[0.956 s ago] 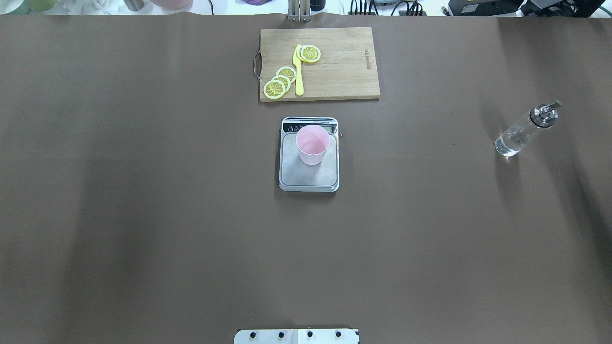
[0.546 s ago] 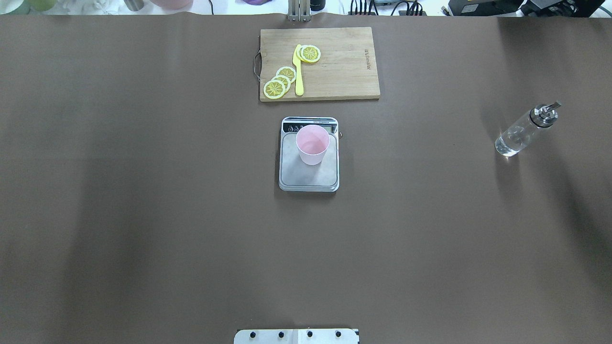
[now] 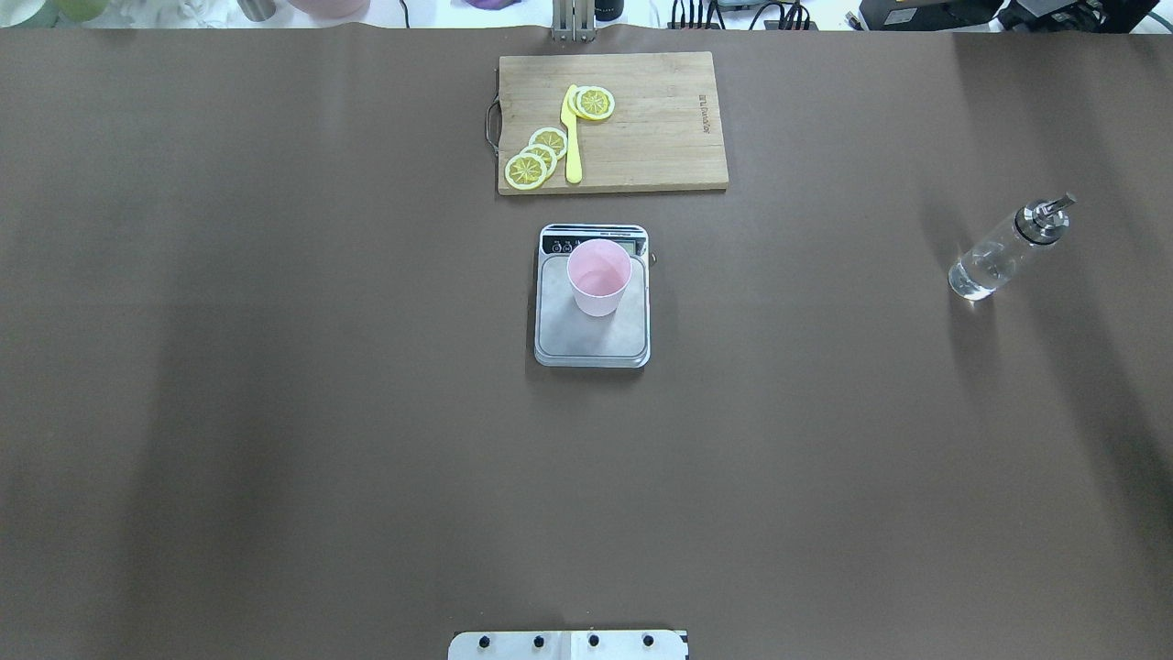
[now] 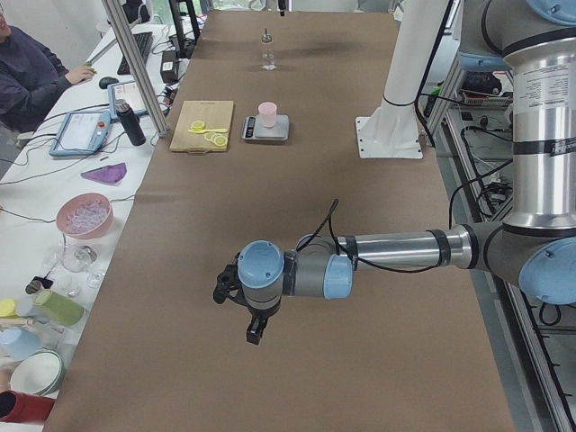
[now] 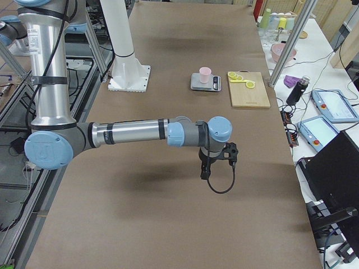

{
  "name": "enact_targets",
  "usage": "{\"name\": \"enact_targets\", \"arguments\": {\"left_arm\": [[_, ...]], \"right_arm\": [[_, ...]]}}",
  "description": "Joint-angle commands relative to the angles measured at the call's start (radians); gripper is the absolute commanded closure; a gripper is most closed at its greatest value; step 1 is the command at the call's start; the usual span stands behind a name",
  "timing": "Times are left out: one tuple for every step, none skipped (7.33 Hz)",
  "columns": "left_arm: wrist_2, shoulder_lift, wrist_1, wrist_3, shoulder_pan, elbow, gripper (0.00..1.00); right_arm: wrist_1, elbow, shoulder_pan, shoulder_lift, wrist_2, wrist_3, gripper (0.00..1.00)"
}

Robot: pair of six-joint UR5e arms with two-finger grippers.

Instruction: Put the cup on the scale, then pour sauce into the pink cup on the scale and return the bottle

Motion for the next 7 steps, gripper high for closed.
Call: {"name": "enact_targets", "arguments": {"left_arm": [[-0.001, -0.003, -0.013, 0.010, 0.000, 0.053, 0.02], [-0.001, -0.003, -0.025, 0.010, -0.002, 0.055, 0.02], [-0.001, -0.003, -0.016, -0.004, 0.000, 0.057, 0.02], [-0.004, 0.006, -0.024, 0.001, -0.002, 0.069, 0.02], [0.002, 0.011, -0.021, 0.007, 0.000, 0.073, 0.02], [0.007, 0.011, -0.021, 0.008, 0.000, 0.089, 0.02], [0.007, 0.005, -0.022, 0.010, 0.000, 0.084, 0.02]], "right_arm": [[0.002, 0.061, 0.001, -0.062, -0.061, -0.003, 0.00], [0.002, 0.059, 0.003, -0.061, -0.061, 0.000, 0.00], [0.003, 0.059, 0.003, -0.061, -0.042, -0.009, 0.00], [0.002, 0.059, 0.003, -0.062, -0.042, -0.011, 0.00], [0.003, 0.064, 0.003, -0.056, -0.044, -0.012, 0.00], [0.003, 0.082, 0.001, -0.047, -0.045, -0.009, 0.00], [0.003, 0.110, 0.001, -0.053, -0.048, -0.004, 0.00]]}}
